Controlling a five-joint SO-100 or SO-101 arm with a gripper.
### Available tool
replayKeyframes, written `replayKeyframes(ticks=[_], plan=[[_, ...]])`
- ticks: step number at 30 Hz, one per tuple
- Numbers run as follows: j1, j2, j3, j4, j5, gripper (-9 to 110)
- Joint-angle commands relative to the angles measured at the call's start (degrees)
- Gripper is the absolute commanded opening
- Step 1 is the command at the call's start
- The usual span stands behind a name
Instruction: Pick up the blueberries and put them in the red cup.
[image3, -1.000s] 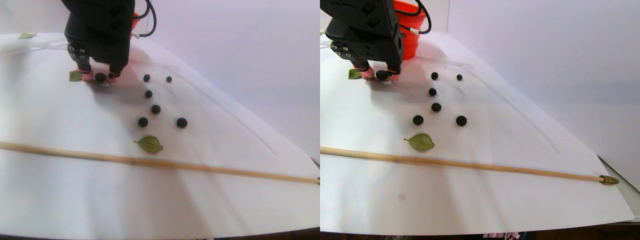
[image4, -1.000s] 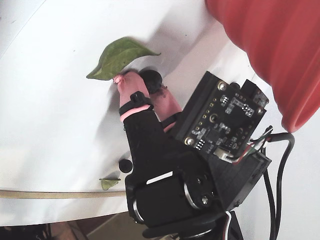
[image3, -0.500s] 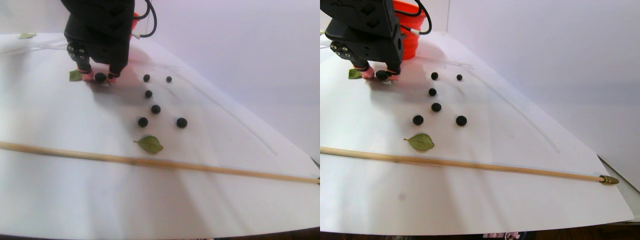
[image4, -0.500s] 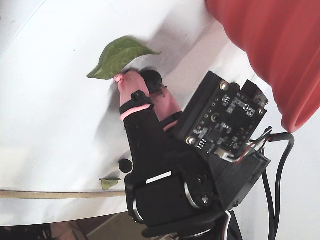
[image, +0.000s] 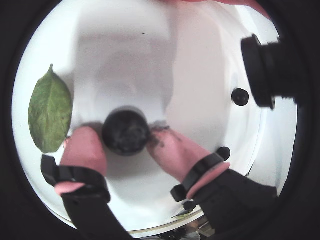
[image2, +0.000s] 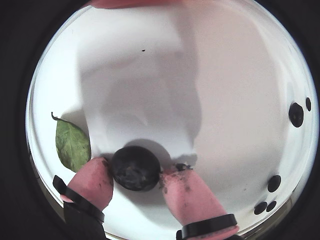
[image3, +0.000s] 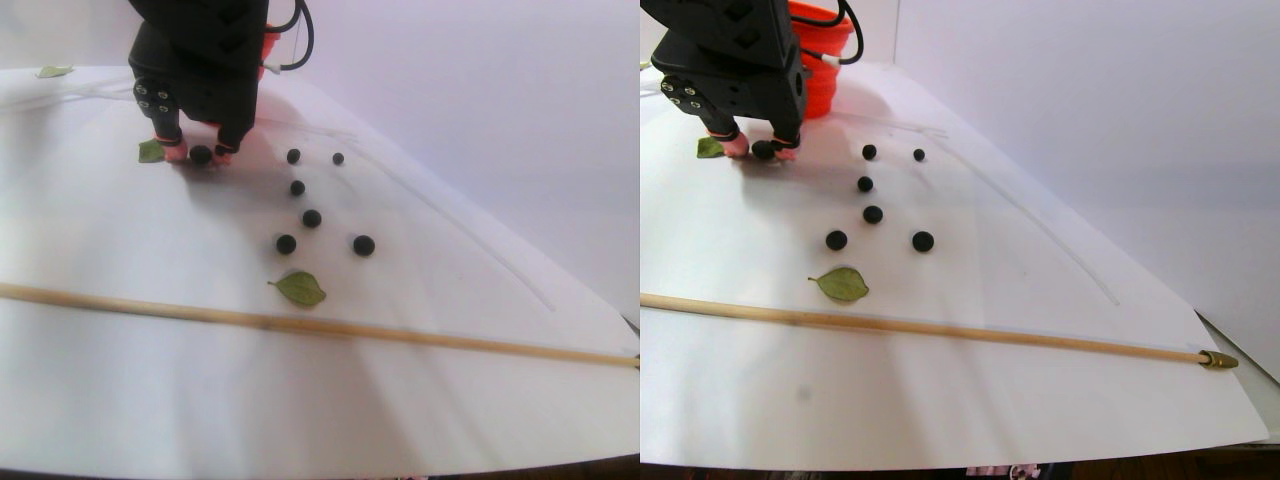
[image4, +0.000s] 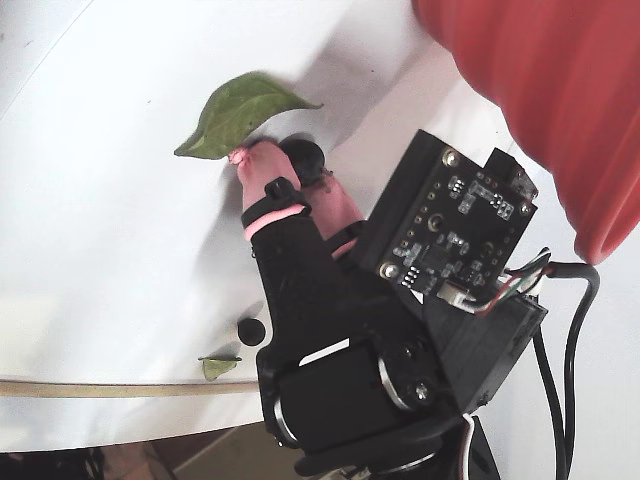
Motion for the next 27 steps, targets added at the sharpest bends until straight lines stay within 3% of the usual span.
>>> replayKeyframes(ticks=[1,16,27], plan=[[1.1,4.0,-0.1,0.4,0.2,18],[1.1,8.3,-0.1,4.7,0.5,18],[1.0,4.0,0.0,-0.4,-0.1,18]])
